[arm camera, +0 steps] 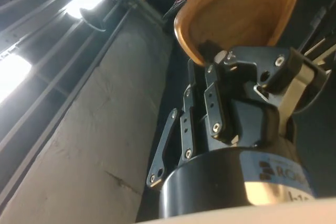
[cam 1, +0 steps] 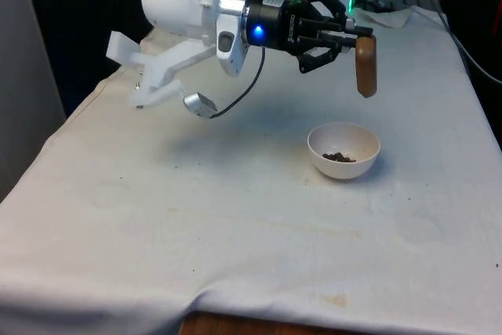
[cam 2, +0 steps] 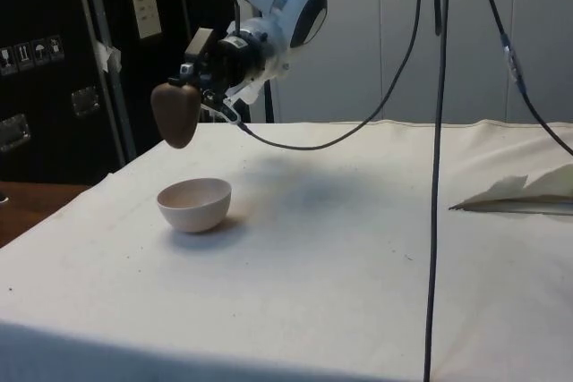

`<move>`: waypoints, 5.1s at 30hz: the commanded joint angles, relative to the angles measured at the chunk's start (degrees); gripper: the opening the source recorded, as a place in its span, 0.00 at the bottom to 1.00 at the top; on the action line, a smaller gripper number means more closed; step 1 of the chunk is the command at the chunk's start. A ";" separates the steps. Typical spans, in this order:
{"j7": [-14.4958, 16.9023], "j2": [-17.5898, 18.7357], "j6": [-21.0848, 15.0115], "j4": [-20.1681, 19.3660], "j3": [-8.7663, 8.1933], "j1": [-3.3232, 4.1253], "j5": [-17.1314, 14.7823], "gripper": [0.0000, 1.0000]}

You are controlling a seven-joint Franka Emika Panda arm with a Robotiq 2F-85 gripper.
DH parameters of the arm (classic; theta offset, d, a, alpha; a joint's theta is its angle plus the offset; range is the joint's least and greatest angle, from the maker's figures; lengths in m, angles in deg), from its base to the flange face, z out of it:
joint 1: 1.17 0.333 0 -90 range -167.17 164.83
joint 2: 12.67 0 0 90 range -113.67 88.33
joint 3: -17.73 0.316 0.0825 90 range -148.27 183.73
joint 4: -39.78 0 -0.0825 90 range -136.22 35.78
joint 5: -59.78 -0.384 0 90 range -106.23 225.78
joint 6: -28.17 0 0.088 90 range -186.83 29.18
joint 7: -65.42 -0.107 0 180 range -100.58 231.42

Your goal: Pour the coffee beans from the cup into the bowl.

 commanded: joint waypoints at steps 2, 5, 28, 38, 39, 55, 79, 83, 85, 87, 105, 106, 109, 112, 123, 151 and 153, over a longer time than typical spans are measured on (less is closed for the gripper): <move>-0.11 -0.86 -1.20 -0.23 -0.40 0.46 1.03 0.03; -0.11 -1.09 -1.38 -0.23 -0.46 0.52 1.55 0.03; -0.06 -4.01 -3.84 -0.11 -0.74 0.86 7.33 0.03; 0.23 -4.30 -4.58 0.11 -0.46 0.63 9.17 0.03; -0.23 -4.53 -5.67 0.06 -0.69 1.20 9.91 0.03; -0.29 -4.70 -9.05 0.63 -0.74 2.29 14.55 0.03; -0.40 -4.76 -13.46 1.43 -0.69 3.38 21.26 0.03; -0.46 -4.76 -14.38 1.55 -0.69 3.61 22.69 0.03; 0.11 -4.47 -13.75 1.72 -0.40 3.15 22.52 0.03; -0.46 -4.70 -14.84 1.66 -0.74 3.72 23.49 0.03; -0.86 -4.64 -18.22 2.23 -0.69 4.41 29.05 0.03; -0.86 -4.64 -18.39 2.23 -0.69 4.47 29.34 0.03; -0.92 -4.64 -18.96 2.29 -0.63 4.53 30.14 0.03; -0.97 -4.64 -19.37 2.35 -0.63 4.64 31.00 0.03; -1.20 -4.64 -21.43 2.46 -0.57 4.98 34.26 0.03; -2.41 -4.58 -26.41 2.69 -0.23 5.73 42.86 0.03; -2.64 -4.58 -26.99 2.69 -0.11 5.79 43.83 0.03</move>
